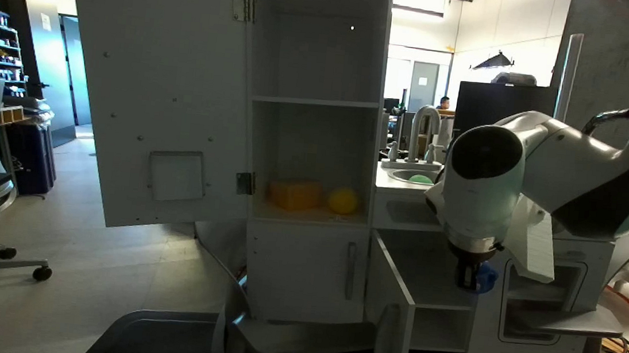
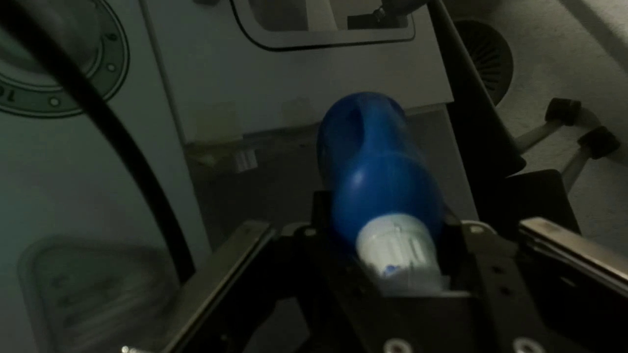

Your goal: Put the blue bottle from the counter and green sponge from the sink inside the bottom cabinet, close the cabinet door

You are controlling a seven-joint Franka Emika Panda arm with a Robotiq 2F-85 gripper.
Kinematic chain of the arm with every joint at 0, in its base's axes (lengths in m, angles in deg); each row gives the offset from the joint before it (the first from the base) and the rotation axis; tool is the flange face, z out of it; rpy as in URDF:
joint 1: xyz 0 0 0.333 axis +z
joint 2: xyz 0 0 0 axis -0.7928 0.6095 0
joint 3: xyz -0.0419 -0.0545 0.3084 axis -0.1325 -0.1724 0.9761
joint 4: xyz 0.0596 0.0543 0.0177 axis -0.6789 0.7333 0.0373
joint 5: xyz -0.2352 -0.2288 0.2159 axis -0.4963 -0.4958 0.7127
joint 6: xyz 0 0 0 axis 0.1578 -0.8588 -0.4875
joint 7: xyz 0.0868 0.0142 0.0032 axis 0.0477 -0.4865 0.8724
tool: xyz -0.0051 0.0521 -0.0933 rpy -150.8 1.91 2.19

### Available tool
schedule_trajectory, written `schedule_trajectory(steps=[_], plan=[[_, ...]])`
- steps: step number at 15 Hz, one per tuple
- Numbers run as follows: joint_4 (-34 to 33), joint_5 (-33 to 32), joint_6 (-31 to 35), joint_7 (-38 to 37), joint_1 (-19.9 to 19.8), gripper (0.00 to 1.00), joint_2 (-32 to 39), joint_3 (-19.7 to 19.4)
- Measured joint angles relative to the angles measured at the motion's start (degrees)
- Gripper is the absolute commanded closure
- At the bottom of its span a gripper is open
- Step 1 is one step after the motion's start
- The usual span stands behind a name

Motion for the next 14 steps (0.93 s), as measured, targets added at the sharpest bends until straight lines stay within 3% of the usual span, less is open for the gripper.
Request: schedule_trajectory(steps=[14], plan=[[-8.82,-15.54,-0.25,-8.17,2.04,0.78,7.78,0.4]])
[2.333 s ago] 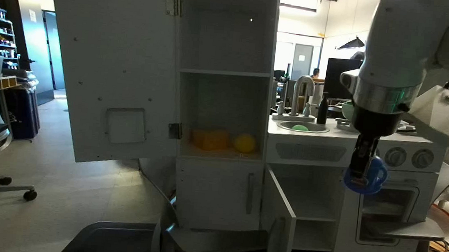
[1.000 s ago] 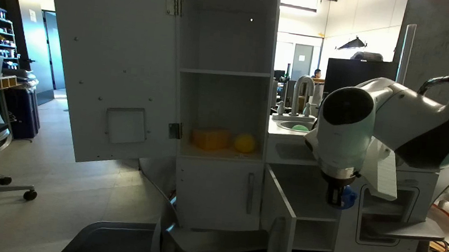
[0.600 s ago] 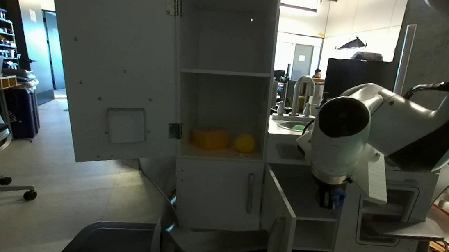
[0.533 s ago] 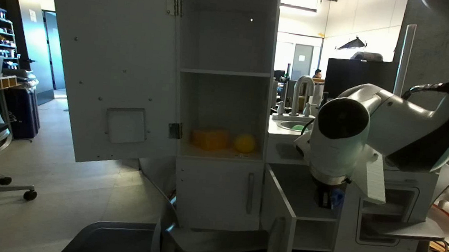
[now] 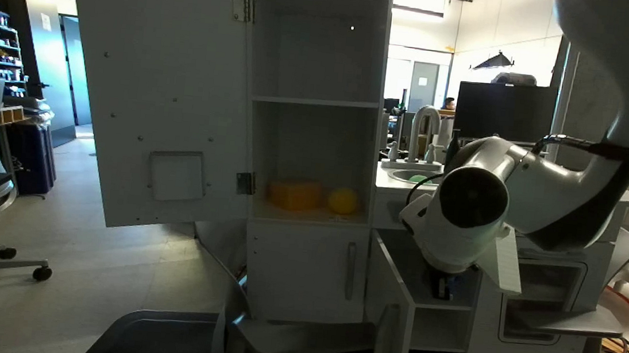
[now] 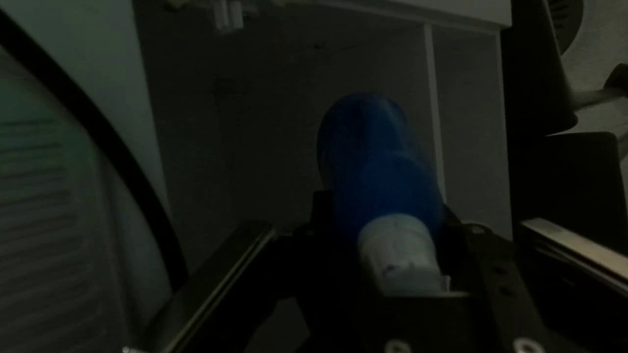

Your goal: Put the blue bottle from the counter and green sponge from the sink inside the bottom cabinet, close the cabinet door

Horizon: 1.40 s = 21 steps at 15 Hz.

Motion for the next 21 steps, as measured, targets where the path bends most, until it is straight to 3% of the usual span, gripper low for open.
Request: schedule_trajectory(steps=[4,9,15,16,17,21], plan=[[-3.01,-3.32,-1.55,-1.03,0.83,0.78,3.23,0.02],[-6.93,-8.11,-10.85,0.06,-3.69,0.78,7.61,7.27],[-11.99,-9.57,-14.16,1.47,-6.31,0.78,11.28,9.07],[-12.71,-9.58,-14.42,1.69,-6.49,0.28,11.7,9.12],[-13.23,-9.59,-14.8,1.86,-6.55,0.27,12.01,9.15],[-14.47,-9.59,-15.58,1.95,-6.69,0.01,12.77,9.19]])
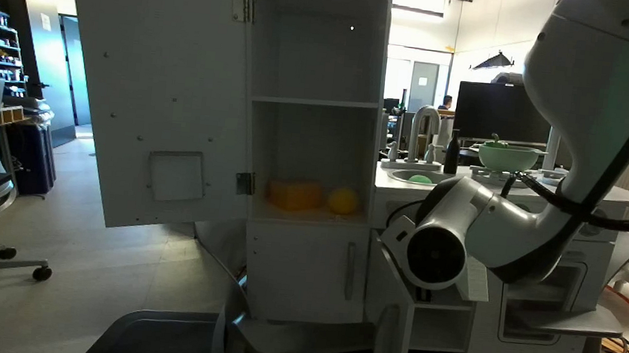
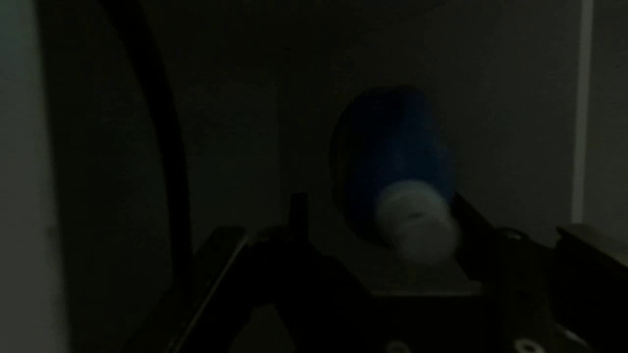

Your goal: Put the blue bottle from the counter and green sponge from the sink inside the bottom cabinet, close the cabinet door

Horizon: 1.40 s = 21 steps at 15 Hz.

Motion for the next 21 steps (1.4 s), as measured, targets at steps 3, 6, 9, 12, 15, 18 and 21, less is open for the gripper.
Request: schedule_trajectory(steps=[3,6,9,12,15,18,21], plan=[[-0.51,0.01,-0.12,0.05,-0.02,0.0,0.25,0.06],[-1.21,0.01,-0.13,0.08,-0.27,0.0,0.72,0.23],[-1.4,0.02,-0.13,0.08,-0.31,0.0,0.8,0.28],[-1.49,0.1,-0.13,0.07,-0.34,0.0,0.83,0.4],[-1.42,0.68,0.1,0.08,-0.68,0.0,0.68,1.11],[-0.78,0.85,2.3,0.97,-1.4,0.0,0.03,1.9],[1.95,1.47,5.89,3.54,-2.14,0.0,-2.04,2.9]])
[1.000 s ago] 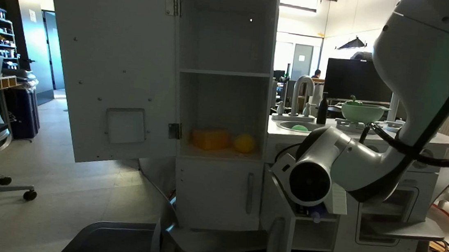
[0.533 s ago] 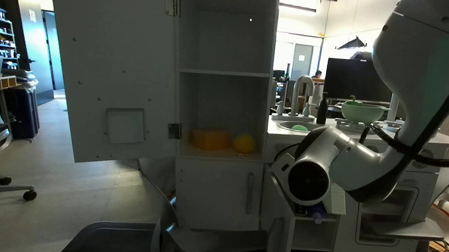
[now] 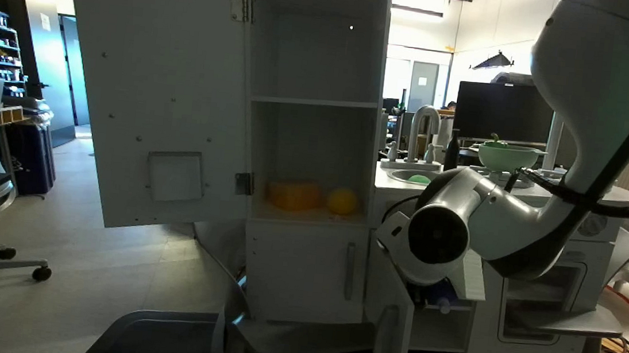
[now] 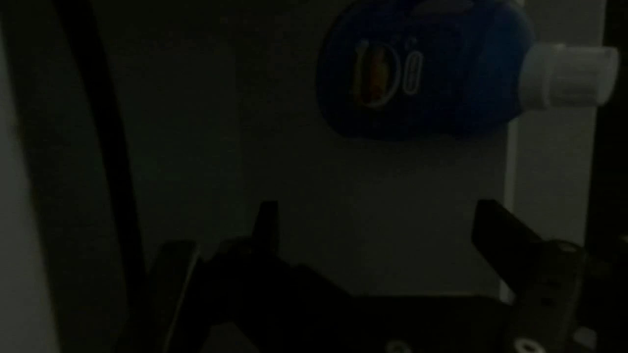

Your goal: Put the blue bottle from the counter and green sponge from the sink inside the bottom cabinet, close the cabinet door

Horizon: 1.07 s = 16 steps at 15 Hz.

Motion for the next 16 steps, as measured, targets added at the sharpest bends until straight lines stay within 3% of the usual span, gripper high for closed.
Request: schedule_trajectory(steps=[7,10,16], plan=[[9.89,4.33,2.92,12.63,0.03,0.0,-8.0,2.9],[15.93,11.24,3.14,23.29,0.01,0.0,-13.07,3.52],[29.73,28.49,4.14,45.59,-2.94,0.0,-30.41,3.2]])
